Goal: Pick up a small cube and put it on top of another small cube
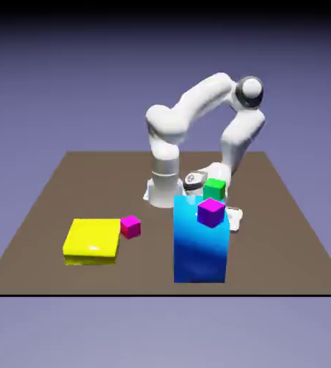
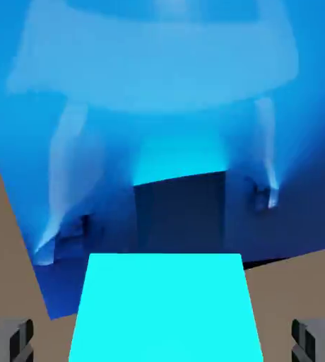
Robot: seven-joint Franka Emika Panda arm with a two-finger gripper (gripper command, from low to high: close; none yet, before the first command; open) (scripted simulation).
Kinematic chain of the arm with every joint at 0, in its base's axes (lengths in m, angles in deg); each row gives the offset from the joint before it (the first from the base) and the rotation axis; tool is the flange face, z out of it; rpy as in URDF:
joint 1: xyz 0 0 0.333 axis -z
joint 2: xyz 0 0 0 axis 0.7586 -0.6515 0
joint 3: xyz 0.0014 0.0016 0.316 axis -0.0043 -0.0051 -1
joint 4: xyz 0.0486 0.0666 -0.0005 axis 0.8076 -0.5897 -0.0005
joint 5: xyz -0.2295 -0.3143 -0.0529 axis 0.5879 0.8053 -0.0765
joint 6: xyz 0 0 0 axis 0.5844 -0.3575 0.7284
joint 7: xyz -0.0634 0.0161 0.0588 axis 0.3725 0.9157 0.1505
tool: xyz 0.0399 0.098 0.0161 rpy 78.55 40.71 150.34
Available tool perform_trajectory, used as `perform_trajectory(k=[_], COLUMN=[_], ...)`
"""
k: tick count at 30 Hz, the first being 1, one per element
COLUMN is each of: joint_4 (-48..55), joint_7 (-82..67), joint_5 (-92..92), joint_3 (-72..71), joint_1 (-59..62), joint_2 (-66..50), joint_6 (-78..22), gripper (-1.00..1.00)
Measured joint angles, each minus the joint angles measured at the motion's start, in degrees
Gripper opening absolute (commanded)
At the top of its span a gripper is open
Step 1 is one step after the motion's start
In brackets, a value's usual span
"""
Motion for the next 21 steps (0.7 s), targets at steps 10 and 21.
perform_trajectory(k=[10, 21], joint_4=[-6.3, -0.98], joint_7=[-7.88, -4.83], joint_5=[-13.11, 0.67], joint_3=[5.96, 25.68], joint_1=[-20.74, -31.88], joint_2=[-9.58, -8.23], joint_6=[-11.62, -29.32], gripper=[-1.0, -1.0])
